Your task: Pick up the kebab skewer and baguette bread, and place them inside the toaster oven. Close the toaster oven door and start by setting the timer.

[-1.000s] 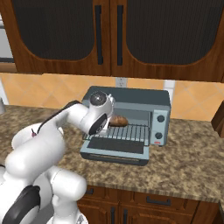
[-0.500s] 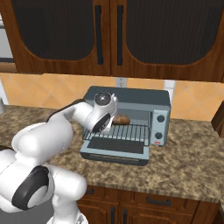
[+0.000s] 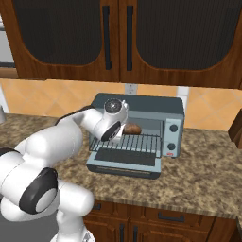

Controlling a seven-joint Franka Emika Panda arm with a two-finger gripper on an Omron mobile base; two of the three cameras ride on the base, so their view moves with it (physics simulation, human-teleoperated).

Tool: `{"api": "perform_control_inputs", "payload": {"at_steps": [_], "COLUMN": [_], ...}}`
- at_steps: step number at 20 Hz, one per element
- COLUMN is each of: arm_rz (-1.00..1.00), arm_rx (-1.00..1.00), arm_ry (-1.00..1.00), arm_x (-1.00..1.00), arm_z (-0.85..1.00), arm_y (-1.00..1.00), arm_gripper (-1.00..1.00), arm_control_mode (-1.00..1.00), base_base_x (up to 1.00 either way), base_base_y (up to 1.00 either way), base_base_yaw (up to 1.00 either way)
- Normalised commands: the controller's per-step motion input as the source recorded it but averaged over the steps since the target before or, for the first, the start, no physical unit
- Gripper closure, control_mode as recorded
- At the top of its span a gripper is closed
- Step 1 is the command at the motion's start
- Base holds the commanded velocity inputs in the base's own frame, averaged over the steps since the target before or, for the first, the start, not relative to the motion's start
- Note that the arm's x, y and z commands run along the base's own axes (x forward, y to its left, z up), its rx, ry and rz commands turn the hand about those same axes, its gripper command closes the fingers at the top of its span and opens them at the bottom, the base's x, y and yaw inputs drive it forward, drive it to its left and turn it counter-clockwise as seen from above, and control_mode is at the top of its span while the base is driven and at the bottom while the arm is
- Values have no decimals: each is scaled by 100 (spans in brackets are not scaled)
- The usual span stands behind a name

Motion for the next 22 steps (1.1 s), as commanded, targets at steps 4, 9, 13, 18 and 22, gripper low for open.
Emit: {"api": "perform_control_inputs", "payload": {"at_steps": [4, 9, 13, 18, 22], "arm_rz": [0, 0, 0, 0, 0], "arm_rx": [0, 0, 0, 0, 0], "arm_ry": [-4, -7, -4, 0, 0], "arm_x": [22, 22, 24, 14, 0], "arm_z": [-30, -35, -27, -13, 0], "arm_y": [0, 0, 0, 0, 0], "arm_gripper": [100, 100, 100, -100, -100], "arm_control_mode": [-100, -100, -100, -100, -100], "base_base_x": [0, 0, 0, 0, 0], "base_base_y": [0, 0, 0, 0, 0], "base_base_yaw": [0, 0, 0, 0, 0]}}
